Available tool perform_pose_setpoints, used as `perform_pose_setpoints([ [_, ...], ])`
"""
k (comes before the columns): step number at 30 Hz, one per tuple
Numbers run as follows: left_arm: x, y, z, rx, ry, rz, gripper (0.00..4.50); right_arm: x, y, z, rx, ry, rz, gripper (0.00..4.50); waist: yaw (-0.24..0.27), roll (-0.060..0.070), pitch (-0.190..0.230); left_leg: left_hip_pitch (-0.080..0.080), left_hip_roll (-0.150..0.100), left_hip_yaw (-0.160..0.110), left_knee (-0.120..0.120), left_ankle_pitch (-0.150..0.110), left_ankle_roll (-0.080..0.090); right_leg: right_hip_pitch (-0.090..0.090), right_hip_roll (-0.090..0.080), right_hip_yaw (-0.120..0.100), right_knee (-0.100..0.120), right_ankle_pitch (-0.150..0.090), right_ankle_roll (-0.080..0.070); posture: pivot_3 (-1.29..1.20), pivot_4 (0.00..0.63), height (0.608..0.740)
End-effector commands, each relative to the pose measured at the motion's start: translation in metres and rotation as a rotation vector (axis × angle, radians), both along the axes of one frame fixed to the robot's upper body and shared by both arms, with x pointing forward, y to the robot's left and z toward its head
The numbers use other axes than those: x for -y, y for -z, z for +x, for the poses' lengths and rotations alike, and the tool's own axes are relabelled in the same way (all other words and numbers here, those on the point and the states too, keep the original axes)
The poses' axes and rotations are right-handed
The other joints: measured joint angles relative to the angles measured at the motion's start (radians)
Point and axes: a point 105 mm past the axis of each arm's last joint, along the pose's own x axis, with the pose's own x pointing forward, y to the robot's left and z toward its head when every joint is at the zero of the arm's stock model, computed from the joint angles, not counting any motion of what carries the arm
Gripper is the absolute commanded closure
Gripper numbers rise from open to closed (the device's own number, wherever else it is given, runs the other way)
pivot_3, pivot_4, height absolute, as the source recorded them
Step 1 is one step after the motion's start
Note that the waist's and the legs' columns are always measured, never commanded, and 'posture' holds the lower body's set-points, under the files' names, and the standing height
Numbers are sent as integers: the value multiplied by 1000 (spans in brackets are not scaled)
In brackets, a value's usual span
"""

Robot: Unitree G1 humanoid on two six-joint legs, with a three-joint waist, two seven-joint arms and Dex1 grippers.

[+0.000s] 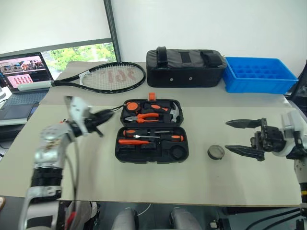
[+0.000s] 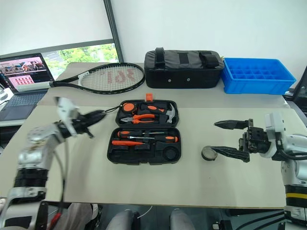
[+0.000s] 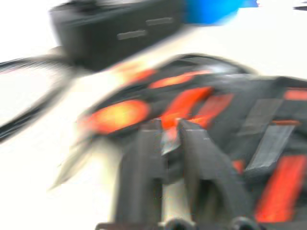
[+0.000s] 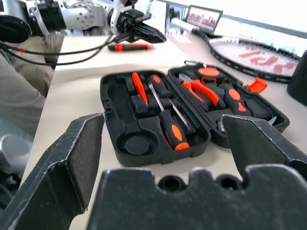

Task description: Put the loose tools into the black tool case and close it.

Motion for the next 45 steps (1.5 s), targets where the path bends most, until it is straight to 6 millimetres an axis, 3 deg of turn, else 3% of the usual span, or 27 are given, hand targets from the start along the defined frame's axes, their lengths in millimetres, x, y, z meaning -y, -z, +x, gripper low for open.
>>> perform_pose_setpoints([
  [1,-53,1,-4,-20,-256,25,2168,-6,-11,1,44,-73,2,0,1,0,0,1,0,0,0,0,0,0,-1,0,0,0,0,0,150,708],
  [4,-93,21,-14,-103,-461,122,1110,-9,-15,5,48,-87,10,0,3,0,0,0,-1,0,0,0,0,0,-2,0,0,0,0,0,150,708],
  [7,-104,30,-20,-147,-532,114,49,-12,-18,7,52,-104,22,0,11,-2,1,0,0,0,-1,0,0,0,-2,-1,0,0,0,0,150,708],
  [18,-128,62,-25,-320,-609,62,20,-18,-23,9,62,-133,28,0,25,-2,1,-1,0,0,-2,0,0,-3,-2,-6,0,0,-1,0,150,708],
  [24,-129,83,-23,-421,-599,33,20,-19,-23,9,66,-134,29,0,25,-1,1,-1,0,0,-2,0,0,-3,-2,-7,0,0,-1,0,150,708],
  [28,-128,86,-22,-442,-590,-28,20,-21,-23,8,67,-137,32,0,25,-1,0,-1,0,0,-2,0,0,-3,-2,-7,1,0,-1,0,150,708],
  [29,-129,87,-23,-445,-588,-23,535,-22,-23,8,67,-137,34,0,25,-1,0,-1,0,0,-1,0,0,-3,-2,-7,2,0,-1,0,150,708],
  [31,-131,88,-24,-445,-585,-16,1075,-23,-23,8,68,-138,37,0,25,-1,0,-1,0,1,-1,0,0,-3,-2,-7,2,0,-1,0,150,708],
  [35,-134,82,-24,-410,-588,-19,2566,-24,-23,9,70,-138,39,0,24,-1,0,-1,0,1,-1,0,0,-4,-3,-7,2,0,-1,0,150,708],
  [37,-134,70,-21,-341,-576,-7,2729,-26,-24,9,71,-139,39,0,23,-1,0,-1,0,1,-1,0,0,-4,-2,-7,2,0,-1,0,150,708],
  [39,-126,48,-14,-234,-514,16,2729,-28,-25,8,71,-142,40,0,24,-1,1,-2,1,1,-1,0,0,-5,-2,-7,2,0,-1,0,150,708],
  [41,-96,15,-5,-98,-339,59,2729,-29,-25,7,66,-144,42,0,24,-3,1,-3,1,0,-1,0,0,-6,-2,-7,3,0,-1,0,150,708],
  [43,-61,-12,-1,4,-169,47,2729,-29,-25,6,59,-146,43,0,31,-3,1,-5,1,0,-1,0,-1,-8,-3,-8,3,0,-1,0,150,708],
  [45,-8,-37,-3,77,80,58,2729,-29,-25,3,51,-146,46,0,42,-3,1,-6,0,0,-1,1,-1,-8,-4,-10,3,1,-2,0,150,708],
])
